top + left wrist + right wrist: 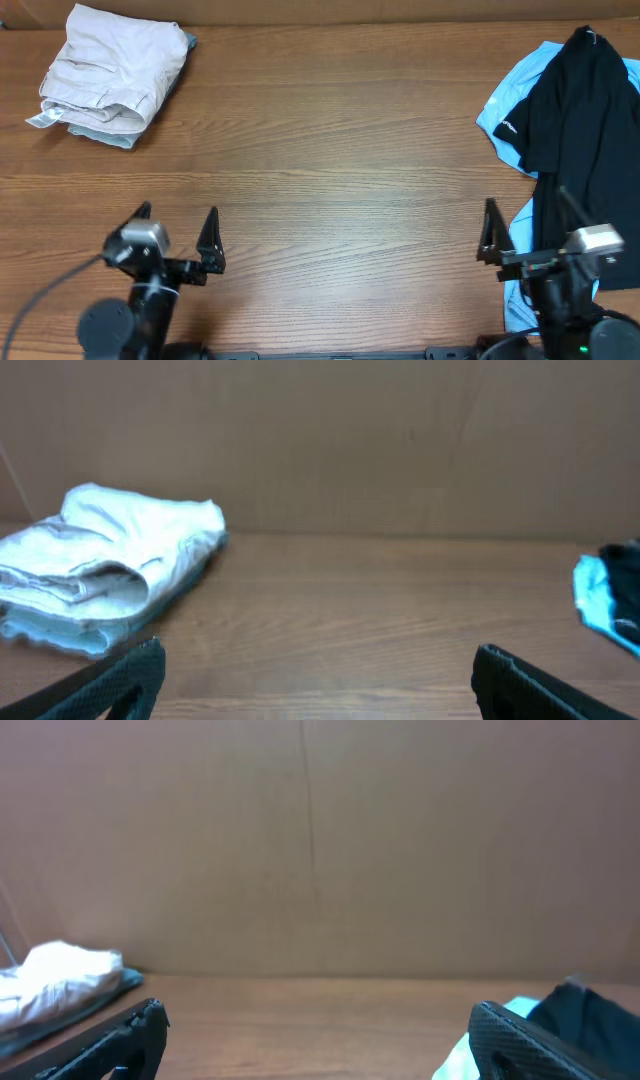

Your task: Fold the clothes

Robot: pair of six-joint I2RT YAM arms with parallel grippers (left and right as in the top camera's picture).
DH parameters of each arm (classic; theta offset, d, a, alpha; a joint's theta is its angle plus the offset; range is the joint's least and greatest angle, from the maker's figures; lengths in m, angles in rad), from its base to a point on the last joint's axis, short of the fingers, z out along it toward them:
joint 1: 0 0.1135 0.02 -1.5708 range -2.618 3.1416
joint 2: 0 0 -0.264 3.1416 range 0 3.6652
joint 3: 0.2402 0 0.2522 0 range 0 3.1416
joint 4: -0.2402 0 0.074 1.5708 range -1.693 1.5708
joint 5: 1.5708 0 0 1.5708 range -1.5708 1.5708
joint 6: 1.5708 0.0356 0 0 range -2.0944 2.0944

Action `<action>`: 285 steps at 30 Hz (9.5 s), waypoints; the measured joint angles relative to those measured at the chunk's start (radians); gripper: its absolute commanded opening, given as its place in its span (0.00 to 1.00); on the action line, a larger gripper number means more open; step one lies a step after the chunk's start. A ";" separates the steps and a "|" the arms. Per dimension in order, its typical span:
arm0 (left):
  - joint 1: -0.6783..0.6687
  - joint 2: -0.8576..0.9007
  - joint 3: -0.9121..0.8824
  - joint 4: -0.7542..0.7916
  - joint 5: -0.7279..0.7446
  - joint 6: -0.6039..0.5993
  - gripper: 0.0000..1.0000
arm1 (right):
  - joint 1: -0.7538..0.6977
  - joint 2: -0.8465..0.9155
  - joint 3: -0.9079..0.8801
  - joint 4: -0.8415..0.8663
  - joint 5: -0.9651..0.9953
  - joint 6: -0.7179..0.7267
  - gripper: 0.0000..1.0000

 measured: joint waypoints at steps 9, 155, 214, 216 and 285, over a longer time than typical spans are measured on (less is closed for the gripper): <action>0.000 0.487 0.605 -0.441 0.016 -0.013 1.00 | 0.000 0.372 0.472 -0.404 0.008 0.000 1.00; 0.019 1.477 1.036 -0.603 0.017 0.024 1.00 | -0.358 1.937 0.917 -0.568 0.312 0.340 0.04; 0.019 1.477 1.036 -0.597 -0.009 0.020 1.00 | -0.369 1.672 1.221 -0.861 -0.005 0.236 0.04; 0.019 1.477 1.036 -0.598 -0.010 0.018 1.00 | -0.407 1.672 1.248 -0.869 -0.046 0.235 0.04; 0.019 1.477 1.036 -0.612 -0.010 0.017 1.00 | -0.545 1.666 1.900 -1.276 -0.400 -0.023 0.20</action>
